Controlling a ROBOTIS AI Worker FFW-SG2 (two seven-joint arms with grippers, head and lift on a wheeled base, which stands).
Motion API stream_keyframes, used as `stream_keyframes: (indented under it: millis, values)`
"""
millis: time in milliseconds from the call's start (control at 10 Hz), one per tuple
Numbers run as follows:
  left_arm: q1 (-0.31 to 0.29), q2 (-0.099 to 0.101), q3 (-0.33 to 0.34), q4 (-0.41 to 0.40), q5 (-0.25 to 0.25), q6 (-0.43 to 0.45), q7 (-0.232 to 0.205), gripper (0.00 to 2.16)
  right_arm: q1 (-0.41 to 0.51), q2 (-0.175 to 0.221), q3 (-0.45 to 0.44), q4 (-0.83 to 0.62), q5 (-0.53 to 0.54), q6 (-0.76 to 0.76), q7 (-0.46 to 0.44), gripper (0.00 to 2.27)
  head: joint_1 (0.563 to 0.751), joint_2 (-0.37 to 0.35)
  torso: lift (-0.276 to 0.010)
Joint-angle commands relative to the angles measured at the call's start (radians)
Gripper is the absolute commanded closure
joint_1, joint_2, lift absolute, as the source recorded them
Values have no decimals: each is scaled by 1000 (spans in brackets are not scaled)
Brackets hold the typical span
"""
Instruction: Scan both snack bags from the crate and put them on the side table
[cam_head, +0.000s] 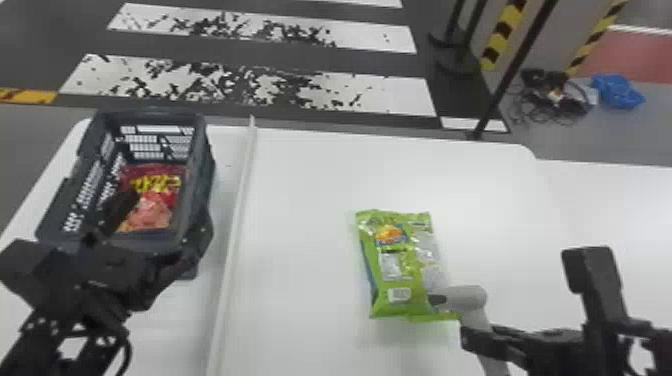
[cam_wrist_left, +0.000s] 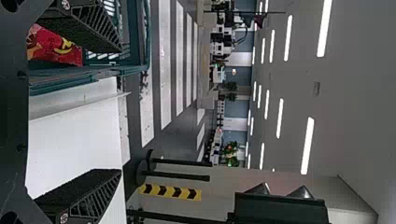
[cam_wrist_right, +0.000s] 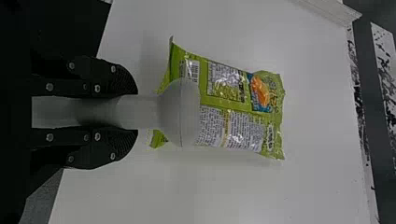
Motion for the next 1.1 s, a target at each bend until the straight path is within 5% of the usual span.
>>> stream_keyframes:
  millis: [0,1000]
  values:
    - [0,-1,0,1,0,-1,0,80,-21,-1,29,52,19,2,0,2250,695,-102,-87]
    - [2,-2,0,1,0,-4,-2,80,-74,11,-14,56,25,2,-37,2250,695,-107,-87]
